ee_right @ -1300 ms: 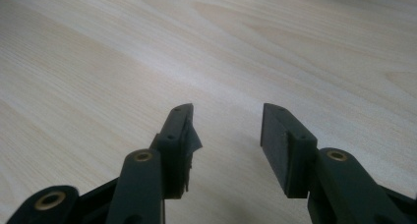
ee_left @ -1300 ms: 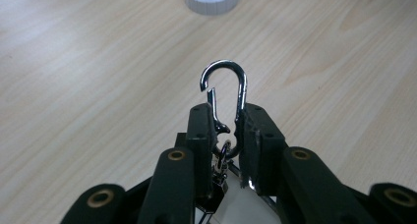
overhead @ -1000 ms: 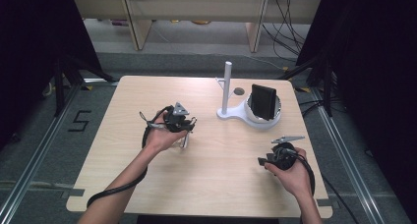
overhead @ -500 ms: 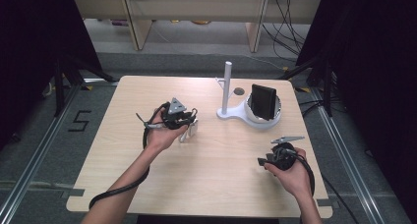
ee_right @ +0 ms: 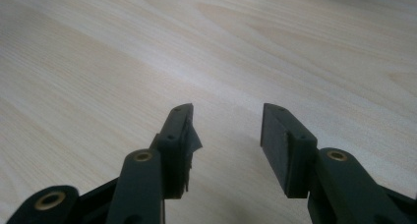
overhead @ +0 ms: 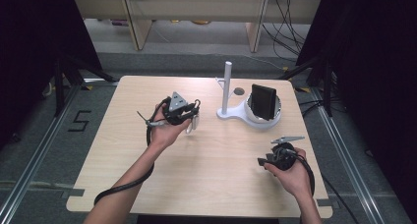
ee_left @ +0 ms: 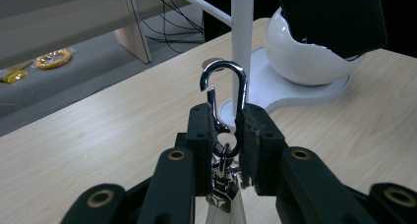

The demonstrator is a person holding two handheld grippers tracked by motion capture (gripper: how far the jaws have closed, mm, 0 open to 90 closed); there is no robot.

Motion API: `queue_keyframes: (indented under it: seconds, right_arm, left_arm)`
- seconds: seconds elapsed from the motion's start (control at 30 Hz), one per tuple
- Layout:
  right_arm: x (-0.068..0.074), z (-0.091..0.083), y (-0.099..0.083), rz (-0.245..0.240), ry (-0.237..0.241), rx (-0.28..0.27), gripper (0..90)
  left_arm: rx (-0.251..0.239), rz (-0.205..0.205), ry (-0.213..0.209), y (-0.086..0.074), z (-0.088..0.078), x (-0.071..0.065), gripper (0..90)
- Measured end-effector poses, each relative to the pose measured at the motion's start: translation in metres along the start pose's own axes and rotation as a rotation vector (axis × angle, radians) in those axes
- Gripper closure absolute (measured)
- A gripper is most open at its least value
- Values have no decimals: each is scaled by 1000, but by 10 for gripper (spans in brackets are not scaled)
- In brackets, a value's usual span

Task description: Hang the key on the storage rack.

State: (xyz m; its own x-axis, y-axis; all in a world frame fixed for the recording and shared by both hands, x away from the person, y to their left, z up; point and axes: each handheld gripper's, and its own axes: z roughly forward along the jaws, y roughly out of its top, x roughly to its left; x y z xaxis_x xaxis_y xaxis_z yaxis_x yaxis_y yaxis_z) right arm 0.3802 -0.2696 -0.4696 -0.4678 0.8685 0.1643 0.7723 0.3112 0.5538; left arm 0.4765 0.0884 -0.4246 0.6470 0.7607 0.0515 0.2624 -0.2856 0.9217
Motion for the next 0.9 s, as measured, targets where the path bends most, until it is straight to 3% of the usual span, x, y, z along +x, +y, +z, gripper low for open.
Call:
queue_keyframes:
  seconds: [0.77,0.9]
  right_arm:
    - [0,0,0,-1,7,2,565]
    - [1,0,-1,-17,-11,-14,564]
  left_arm:
    - [-110,-24,34,29,12,-1,744]
    - [-132,-20,39,35,13,-2,744]
